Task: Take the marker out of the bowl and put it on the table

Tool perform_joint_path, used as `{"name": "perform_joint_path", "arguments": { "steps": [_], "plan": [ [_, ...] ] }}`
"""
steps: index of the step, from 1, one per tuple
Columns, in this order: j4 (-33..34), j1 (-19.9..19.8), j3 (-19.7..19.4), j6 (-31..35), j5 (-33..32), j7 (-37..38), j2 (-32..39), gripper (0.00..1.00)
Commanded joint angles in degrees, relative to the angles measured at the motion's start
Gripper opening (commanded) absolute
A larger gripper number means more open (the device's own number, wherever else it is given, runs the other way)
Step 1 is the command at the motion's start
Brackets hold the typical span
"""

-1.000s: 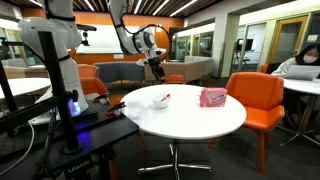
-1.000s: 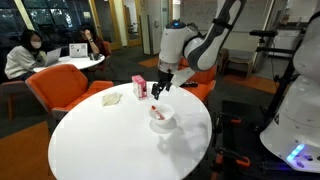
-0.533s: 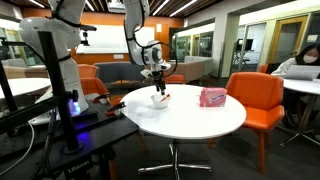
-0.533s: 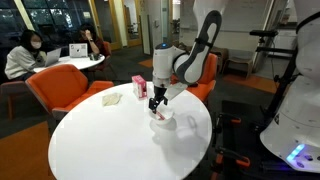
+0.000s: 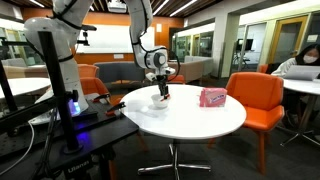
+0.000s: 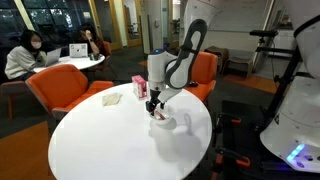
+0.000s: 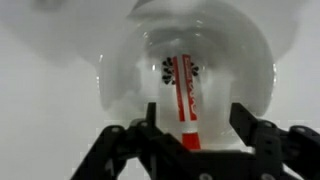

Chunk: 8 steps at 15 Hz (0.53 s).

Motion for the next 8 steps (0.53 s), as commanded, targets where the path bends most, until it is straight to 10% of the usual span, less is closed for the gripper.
{"name": "perform_joint_path", "arguments": {
  "steps": [1,8],
  "plan": [
    [-0.17,11.79,-9.74,-0.12,17.04,-11.29,-0.97,0.85],
    [-0.1,23.21,-19.3,-0.15,30.6,-20.09,-0.45,0.27]
  ]
}}
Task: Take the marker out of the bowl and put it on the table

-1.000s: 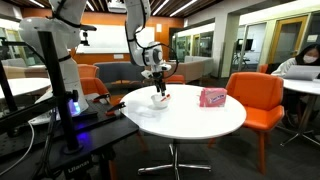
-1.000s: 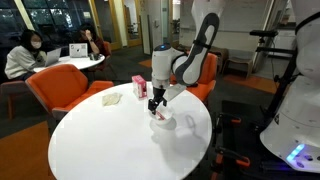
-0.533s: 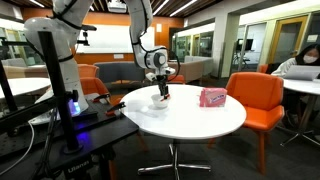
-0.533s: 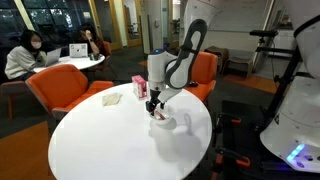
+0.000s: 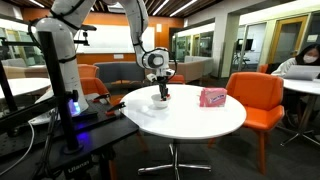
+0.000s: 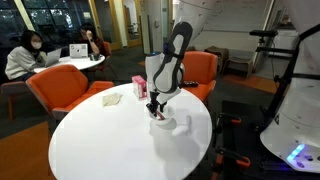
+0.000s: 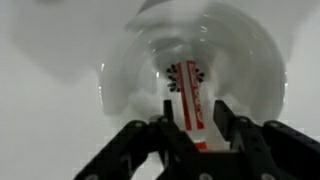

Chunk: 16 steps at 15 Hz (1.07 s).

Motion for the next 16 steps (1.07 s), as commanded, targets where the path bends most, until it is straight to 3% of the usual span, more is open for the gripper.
{"name": "perform_joint_path", "arguments": {
  "steps": [1,4,7,12,16],
  "plan": [
    [-0.37,4.67,-4.32,-0.3,3.6,-2.86,-0.61,0.19],
    [-0.9,5.69,-5.74,0.13,4.22,-4.35,-1.12,0.0],
    [-2.46,6.18,-5.97,-0.33,4.57,-5.19,-3.27,0.05],
    [-7.01,11.67,-9.87,-3.47,3.33,-1.18,-11.01,0.05],
    [-9.03,7.65,-8.34,-11.48,7.46,-3.39,-16.95,0.05]
  ]
}}
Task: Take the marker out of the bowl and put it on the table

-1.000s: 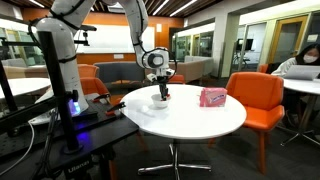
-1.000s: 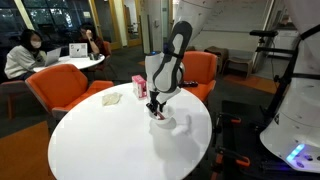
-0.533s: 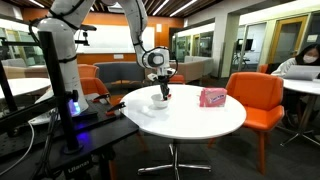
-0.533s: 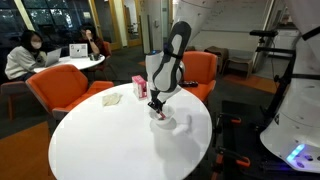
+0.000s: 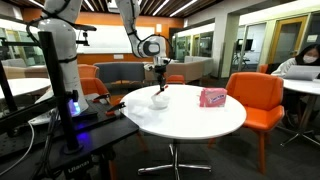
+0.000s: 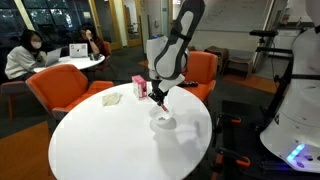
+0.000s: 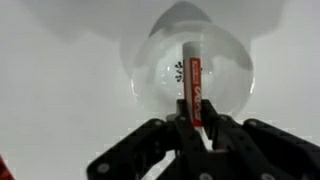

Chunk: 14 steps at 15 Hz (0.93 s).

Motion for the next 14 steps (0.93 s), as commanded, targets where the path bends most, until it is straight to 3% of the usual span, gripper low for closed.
{"name": "perform_joint_path", "arguments": {
  "steps": [1,8,14],
  "plan": [
    [-2.27,-3.82,0.57,-7.87,4.38,-1.77,-5.28,0.05],
    [-2.15,-12.1,-3.87,-12.25,5.22,-1.12,-6.65,0.05],
    [-1.84,-15.7,-2.11,-9.33,13.05,-3.07,-1.49,0.05]
  ]
}}
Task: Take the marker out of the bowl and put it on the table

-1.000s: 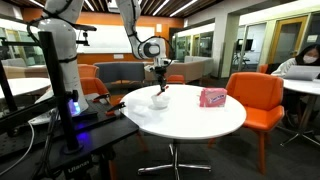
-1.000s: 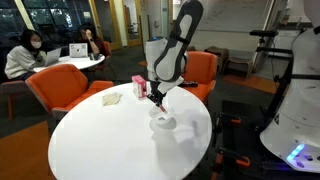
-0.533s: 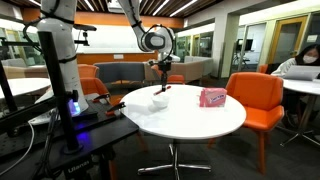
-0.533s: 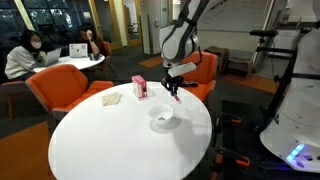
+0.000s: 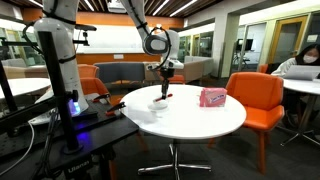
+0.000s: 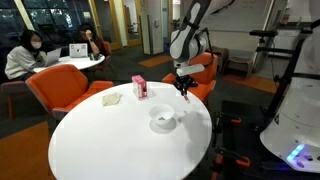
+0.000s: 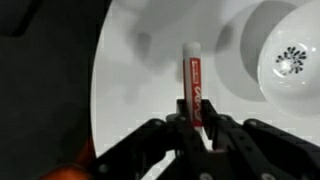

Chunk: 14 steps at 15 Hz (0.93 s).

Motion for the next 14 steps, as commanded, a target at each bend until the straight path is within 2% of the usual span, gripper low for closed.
{"name": "perform_joint_path", "arguments": {
  "steps": [1,6,9,13,14],
  "plan": [
    [1.16,-1.95,1.89,0.79,6.22,-3.42,3.01,0.05],
    [4.8,-3.03,1.1,2.64,7.09,-3.92,9.36,0.05],
    [7.07,-4.31,2.38,7.22,7.83,-5.01,13.03,0.05],
    [11.13,-5.79,4.59,7.41,9.42,-6.34,17.54,0.05],
    [11.93,-6.47,5.25,7.3,9.93,-7.29,18.17,0.44]
  ]
}}
